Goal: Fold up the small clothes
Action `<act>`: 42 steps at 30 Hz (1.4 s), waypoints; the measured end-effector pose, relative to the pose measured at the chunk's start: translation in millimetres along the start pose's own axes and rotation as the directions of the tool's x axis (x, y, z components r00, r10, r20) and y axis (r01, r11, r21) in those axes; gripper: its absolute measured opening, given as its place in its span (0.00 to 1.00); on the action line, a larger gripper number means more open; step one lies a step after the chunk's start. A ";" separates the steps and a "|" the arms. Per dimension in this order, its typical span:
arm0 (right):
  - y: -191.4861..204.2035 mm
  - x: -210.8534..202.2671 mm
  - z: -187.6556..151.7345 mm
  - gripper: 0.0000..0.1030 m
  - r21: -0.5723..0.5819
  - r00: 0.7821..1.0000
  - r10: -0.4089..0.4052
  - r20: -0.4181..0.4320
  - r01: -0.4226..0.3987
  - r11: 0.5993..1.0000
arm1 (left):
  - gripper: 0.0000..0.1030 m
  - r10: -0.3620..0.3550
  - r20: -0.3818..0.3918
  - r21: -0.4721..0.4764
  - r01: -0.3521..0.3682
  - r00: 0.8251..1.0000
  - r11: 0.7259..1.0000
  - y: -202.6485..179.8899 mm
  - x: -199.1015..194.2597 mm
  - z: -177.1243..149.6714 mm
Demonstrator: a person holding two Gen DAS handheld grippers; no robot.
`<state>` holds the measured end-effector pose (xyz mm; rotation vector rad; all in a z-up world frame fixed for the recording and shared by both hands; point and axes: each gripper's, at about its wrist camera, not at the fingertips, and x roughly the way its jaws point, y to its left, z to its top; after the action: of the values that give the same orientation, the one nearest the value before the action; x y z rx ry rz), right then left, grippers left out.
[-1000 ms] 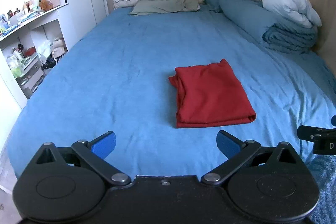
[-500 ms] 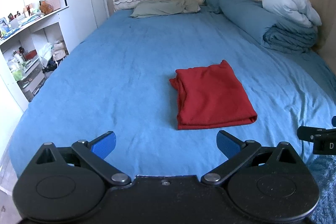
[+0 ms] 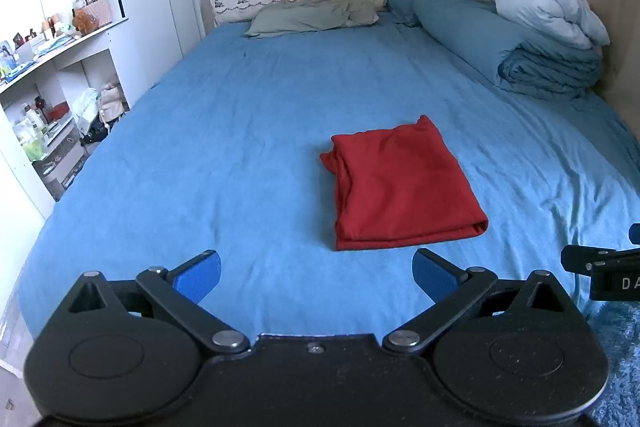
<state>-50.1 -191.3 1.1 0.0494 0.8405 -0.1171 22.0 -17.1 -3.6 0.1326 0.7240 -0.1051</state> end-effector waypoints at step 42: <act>8.2 -5.9 -0.9 1.00 0.026 1.000 -0.007 0.017 0.006 1.000 | 1.00 0.012 0.025 0.024 -0.012 1.000 1.000 -3.8 -4.0 2.7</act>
<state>-53.6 -182.6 4.9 0.0700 0.8224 -0.1343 20.2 -21.0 0.8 0.1580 0.6976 -0.1037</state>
